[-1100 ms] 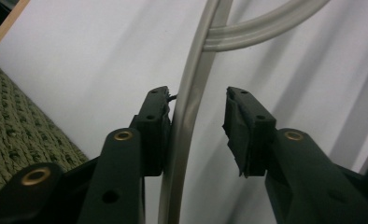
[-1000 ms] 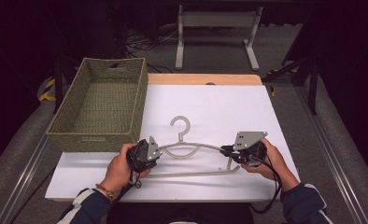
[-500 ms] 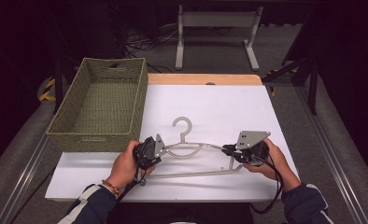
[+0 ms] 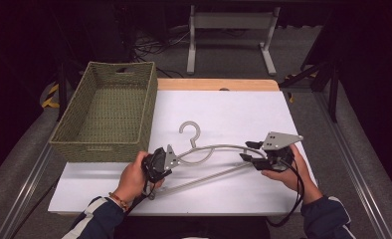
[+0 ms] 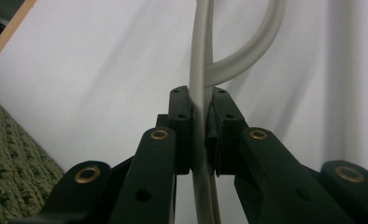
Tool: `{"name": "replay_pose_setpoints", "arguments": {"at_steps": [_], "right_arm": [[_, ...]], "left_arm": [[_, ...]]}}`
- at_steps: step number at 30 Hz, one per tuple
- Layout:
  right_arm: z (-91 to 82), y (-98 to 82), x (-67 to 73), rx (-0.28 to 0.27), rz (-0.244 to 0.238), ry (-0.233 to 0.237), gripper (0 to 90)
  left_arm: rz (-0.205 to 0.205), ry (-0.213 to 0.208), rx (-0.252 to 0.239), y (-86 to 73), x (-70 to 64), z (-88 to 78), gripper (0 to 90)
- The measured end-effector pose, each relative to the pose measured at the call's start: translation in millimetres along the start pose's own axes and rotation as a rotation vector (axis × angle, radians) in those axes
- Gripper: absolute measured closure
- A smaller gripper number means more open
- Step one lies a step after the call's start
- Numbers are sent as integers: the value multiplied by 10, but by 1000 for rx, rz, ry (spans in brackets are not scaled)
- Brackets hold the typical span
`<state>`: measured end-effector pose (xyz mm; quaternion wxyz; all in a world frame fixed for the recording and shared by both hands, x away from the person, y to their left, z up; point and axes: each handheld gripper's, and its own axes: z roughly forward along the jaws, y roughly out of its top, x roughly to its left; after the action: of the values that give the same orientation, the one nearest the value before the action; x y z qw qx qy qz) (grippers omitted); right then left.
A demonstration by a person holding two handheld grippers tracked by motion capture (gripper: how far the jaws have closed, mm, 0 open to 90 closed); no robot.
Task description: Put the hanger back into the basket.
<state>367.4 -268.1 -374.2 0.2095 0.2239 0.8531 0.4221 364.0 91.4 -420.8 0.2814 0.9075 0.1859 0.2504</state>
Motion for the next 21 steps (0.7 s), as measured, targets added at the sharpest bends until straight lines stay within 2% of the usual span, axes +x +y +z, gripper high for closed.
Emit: {"name": "replay_pose_setpoints", "arguments": {"at_steps": [5, 6, 7, 11, 12, 13, 14, 17, 21], "right_arm": [[-172, -107, -170, -148, 121, -17, 353], [-190, -129, -191, -162, 136, -33, 313], [-206, -169, -223, -167, 152, -69, 301], [-149, -369, -338, -107, 171, -222, 257], [-149, -369, -338, -107, 171, -222, 257], [-110, -464, -398, -91, 219, -237, 248], [-95, -505, -421, -84, 234, -248, 247], [-74, -567, -469, -71, 269, -262, 237], [-73, -604, -502, -70, 292, -272, 239]], "left_arm": [[-9, -4, -25, -16, 20, -31, 816], [-4, -1, -24, -14, 20, -33, 816], [-6, 4, -23, -15, 13, -37, 816], [12, 37, -55, -7, -5, -83, 817], [11, 52, -69, -11, -10, -105, 817], [18, 61, -88, -14, -7, -124, 817], [1, 63, -128, -30, 9, -168, 818], [-15, 66, -146, -30, 34, -200, 819], [-11, 75, -172, -32, 38, -253, 820]]}}
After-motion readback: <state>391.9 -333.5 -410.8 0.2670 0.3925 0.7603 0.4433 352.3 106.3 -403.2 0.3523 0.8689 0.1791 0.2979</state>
